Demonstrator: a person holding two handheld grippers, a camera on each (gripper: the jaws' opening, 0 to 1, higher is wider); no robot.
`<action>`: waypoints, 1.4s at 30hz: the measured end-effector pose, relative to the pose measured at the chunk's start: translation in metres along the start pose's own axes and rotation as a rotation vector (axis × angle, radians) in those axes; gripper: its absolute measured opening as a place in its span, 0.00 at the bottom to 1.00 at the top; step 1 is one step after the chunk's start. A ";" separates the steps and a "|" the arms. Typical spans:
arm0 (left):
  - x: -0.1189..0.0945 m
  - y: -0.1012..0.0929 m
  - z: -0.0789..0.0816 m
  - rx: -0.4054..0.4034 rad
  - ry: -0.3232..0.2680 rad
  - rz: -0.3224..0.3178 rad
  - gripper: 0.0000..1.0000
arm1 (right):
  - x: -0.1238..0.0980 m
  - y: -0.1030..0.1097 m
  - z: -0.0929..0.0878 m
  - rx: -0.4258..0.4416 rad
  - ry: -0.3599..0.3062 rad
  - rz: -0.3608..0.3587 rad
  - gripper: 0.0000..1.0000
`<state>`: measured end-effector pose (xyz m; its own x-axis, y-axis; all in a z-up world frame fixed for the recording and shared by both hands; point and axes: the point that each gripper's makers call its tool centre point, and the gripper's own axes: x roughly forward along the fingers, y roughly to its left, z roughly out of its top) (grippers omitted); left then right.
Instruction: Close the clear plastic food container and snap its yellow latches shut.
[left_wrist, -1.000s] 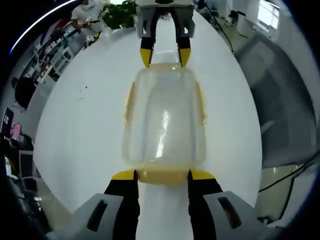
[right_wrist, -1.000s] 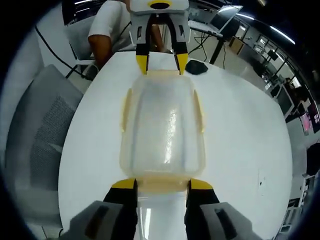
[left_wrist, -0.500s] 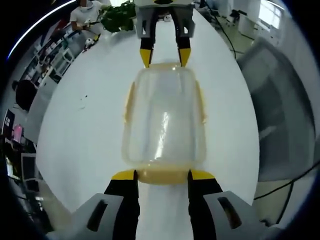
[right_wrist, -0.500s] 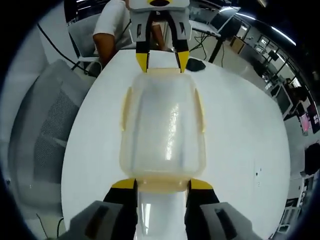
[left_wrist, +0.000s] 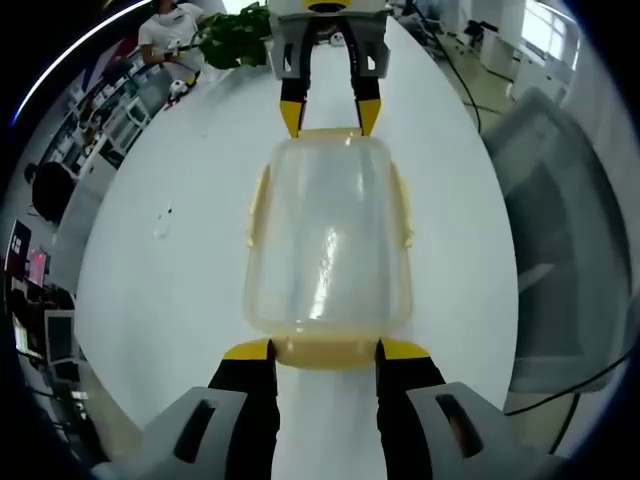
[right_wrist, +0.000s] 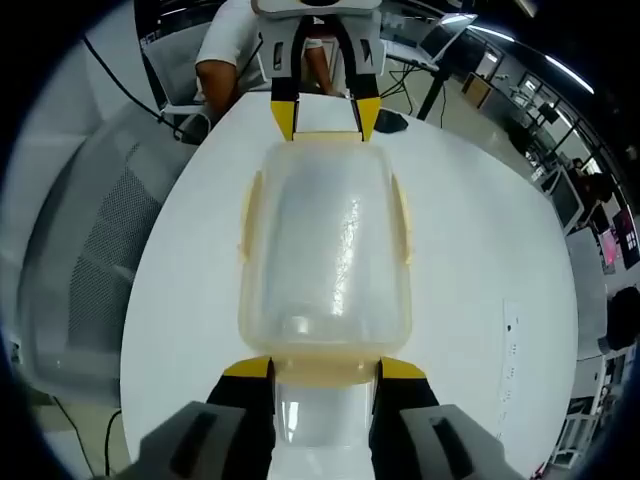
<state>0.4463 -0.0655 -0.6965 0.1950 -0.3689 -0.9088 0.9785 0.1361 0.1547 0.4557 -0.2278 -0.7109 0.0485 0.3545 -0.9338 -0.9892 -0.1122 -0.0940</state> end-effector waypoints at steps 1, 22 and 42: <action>0.002 0.000 0.003 -0.001 -0.003 0.005 0.35 | -0.001 0.000 -0.003 0.003 -0.002 0.001 0.34; 0.025 -0.004 0.047 -0.030 -0.022 0.019 0.35 | -0.014 -0.003 -0.051 -0.022 -0.003 0.005 0.34; 0.042 -0.006 0.082 -0.043 -0.038 0.012 0.35 | -0.026 -0.005 -0.089 -0.033 0.005 0.021 0.34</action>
<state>0.4545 -0.1577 -0.7041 0.2097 -0.4017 -0.8914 0.9725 0.1802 0.1476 0.4718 -0.3192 -0.7170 0.0285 0.3472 -0.9373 -0.9849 -0.1505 -0.0857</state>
